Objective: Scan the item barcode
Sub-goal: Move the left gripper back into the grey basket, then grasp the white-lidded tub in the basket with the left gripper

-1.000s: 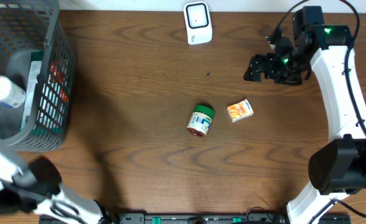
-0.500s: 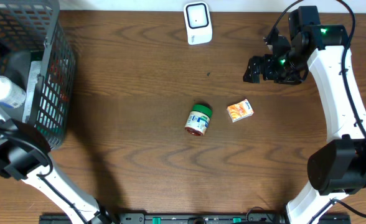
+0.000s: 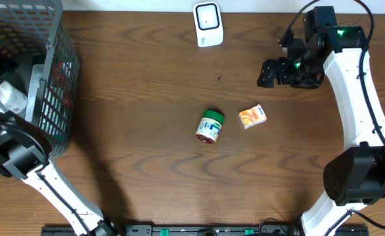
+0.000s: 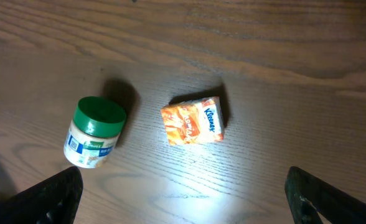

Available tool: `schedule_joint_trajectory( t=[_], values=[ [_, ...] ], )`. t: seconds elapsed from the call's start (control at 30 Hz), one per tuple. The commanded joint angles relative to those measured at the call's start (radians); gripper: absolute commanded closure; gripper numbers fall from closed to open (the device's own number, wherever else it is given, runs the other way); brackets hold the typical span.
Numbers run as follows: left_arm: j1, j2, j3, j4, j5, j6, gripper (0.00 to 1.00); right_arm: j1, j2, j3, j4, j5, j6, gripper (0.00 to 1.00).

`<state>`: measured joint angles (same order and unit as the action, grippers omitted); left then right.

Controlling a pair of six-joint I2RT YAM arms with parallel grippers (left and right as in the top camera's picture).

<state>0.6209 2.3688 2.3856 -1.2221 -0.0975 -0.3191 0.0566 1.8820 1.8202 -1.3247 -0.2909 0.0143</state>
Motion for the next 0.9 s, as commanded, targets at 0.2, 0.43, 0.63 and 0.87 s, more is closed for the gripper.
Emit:
schedule_joint_trajectory(
  t=[0.2,0.43,0.63,0.87],
  values=[
    [0.025,0.063,-0.009,0.009,-0.027,-0.089,0.02,0.003,-0.017,0.016,0.008,0.029,-0.012,0.01],
    [0.029,0.066,-0.013,0.013,-0.027,-0.117,0.02,0.003,-0.017,0.016,0.008,0.029,-0.012,0.01],
    [0.035,0.039,-0.012,0.02,-0.027,-0.117,0.02,0.003,-0.017,0.016,0.008,0.029,-0.012,0.01],
    [0.035,-0.065,-0.012,0.039,-0.028,-0.123,0.02,0.003,-0.017,0.016,0.008,0.029,-0.011,0.01]
  ],
)
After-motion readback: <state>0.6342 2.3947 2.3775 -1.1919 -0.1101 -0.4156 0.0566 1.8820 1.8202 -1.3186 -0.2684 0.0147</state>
